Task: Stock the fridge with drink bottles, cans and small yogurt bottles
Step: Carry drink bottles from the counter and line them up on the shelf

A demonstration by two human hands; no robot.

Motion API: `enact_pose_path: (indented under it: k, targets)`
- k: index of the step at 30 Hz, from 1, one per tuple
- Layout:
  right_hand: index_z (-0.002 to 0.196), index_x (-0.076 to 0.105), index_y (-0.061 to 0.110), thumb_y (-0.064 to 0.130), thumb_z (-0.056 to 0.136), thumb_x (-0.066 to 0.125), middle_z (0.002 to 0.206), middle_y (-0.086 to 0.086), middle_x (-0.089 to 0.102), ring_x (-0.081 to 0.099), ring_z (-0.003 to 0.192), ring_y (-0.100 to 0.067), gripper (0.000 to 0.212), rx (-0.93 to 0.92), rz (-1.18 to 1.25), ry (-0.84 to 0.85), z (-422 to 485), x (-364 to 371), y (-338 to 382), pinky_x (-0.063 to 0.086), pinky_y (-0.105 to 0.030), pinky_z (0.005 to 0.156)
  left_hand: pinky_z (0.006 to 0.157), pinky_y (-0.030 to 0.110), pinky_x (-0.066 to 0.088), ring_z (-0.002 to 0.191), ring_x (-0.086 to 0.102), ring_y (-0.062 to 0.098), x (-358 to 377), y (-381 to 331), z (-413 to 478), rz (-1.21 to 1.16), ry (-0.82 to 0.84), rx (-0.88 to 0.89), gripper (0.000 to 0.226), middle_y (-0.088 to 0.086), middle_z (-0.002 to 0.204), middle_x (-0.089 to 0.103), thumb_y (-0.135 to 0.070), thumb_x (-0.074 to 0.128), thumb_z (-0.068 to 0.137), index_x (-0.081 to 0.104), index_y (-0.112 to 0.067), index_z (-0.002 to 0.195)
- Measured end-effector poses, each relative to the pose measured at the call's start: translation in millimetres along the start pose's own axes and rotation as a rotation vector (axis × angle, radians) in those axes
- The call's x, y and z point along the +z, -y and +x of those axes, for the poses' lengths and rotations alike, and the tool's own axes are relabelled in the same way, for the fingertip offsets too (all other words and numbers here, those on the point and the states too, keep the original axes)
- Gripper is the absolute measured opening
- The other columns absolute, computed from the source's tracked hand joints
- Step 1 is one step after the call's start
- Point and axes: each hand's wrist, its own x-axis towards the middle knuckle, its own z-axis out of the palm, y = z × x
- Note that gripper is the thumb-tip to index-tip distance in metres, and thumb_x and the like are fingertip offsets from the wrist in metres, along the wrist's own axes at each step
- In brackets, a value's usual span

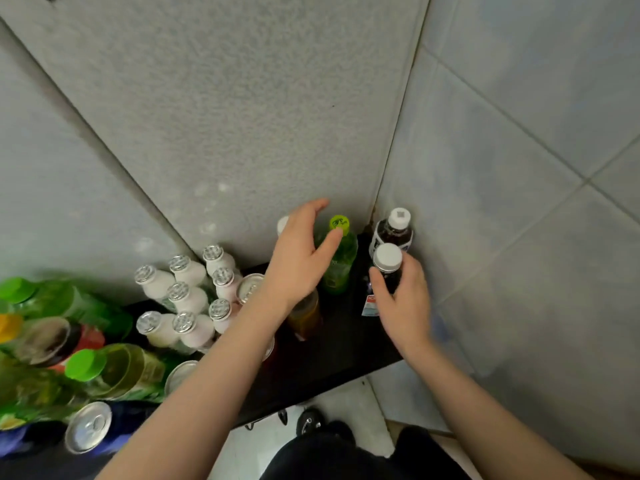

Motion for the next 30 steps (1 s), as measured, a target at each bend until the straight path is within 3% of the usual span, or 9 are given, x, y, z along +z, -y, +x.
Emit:
enact_pose_path:
  k: [2,5,10,16,20,24,27,30]
  targets:
    - [0.121,0.054,0.007,0.029,0.087,0.063,0.113,-0.005,0.059,0.054,0.106,-0.018,0.042,-0.001,-0.014,0.019,1,0,-1,0.04,-0.025,0.089,0.102,0.018,0.031,0.127,0.044,0.013,10,4,12,0.092,0.105,-0.002,0.052,0.006,0.138,0.049,-0.021,0.061,0.091,0.041,-0.011,0.139]
    - [0.121,0.055,0.009,0.032,0.088,0.061,0.112,-0.002,0.06,0.055,0.105,-0.016,0.04,0.014,0.007,0.037,1,-1,-4,0.045,-0.029,0.089,0.097,0.02,0.033,0.118,0.051,0.024,19,10,16,0.198,0.185,0.01,0.051,0.012,0.13,0.054,-0.017,0.061,0.09,0.043,-0.012,0.138]
    - [0.122,0.055,0.01,0.035,0.089,0.058,0.112,-0.001,0.061,0.056,0.105,-0.015,0.041,0.002,0.027,0.05,0,-3,-5,0.047,-0.034,0.09,0.089,0.02,0.037,0.108,0.055,0.022,23,13,14,0.185,0.139,0.004,0.044,0.009,0.12,0.059,-0.014,0.062,0.089,0.047,-0.014,0.131]
    - [0.121,0.056,0.014,0.033,0.088,0.06,0.116,0.003,0.061,0.056,0.108,-0.013,0.039,0.063,0.096,-0.009,-4,-12,-9,0.049,-0.038,0.09,0.087,0.034,0.045,0.102,0.059,0.027,23,12,17,0.2,0.135,0.052,0.039,0.012,0.111,0.063,-0.012,0.062,0.089,0.05,-0.01,0.126]
    - [0.122,0.055,0.014,0.036,0.087,0.059,0.117,0.001,0.061,0.057,0.109,-0.015,0.042,0.102,0.136,-0.038,-11,-24,-13,0.049,-0.043,0.091,0.085,0.037,0.047,0.099,0.061,0.03,23,13,17,0.222,0.122,0.089,0.039,0.014,0.109,0.064,-0.015,0.063,0.089,0.052,-0.009,0.126]
    - [0.117,0.056,0.016,0.048,0.084,0.052,0.111,0.003,0.062,0.058,0.106,-0.015,0.046,0.086,0.212,-0.065,-17,-41,-12,0.05,-0.042,0.089,0.076,0.027,0.043,0.093,0.062,0.027,27,3,9,0.208,0.011,0.15,0.038,0.01,0.103,0.066,-0.016,0.064,0.089,0.054,-0.01,0.125]
    - [0.111,0.057,0.015,0.044,0.088,0.057,0.104,0.001,0.062,0.059,0.101,-0.017,0.037,0.07,0.26,-0.089,-16,-53,-6,0.05,-0.041,0.087,0.082,0.031,0.047,0.096,0.062,0.022,27,-14,-1,0.118,-0.102,0.192,0.04,0.004,0.108,0.066,-0.02,0.063,0.09,0.052,-0.013,0.128]
    - [0.109,0.054,0.025,0.049,0.084,0.054,0.101,0.009,0.06,0.058,0.098,-0.011,0.034,0.002,0.279,-0.145,-13,-65,4,0.048,-0.026,0.085,0.082,0.017,0.041,0.1,0.057,0.002,21,-38,-8,0.087,-0.277,0.2,0.044,-0.018,0.114,0.059,-0.041,0.056,0.088,0.045,-0.03,0.129]
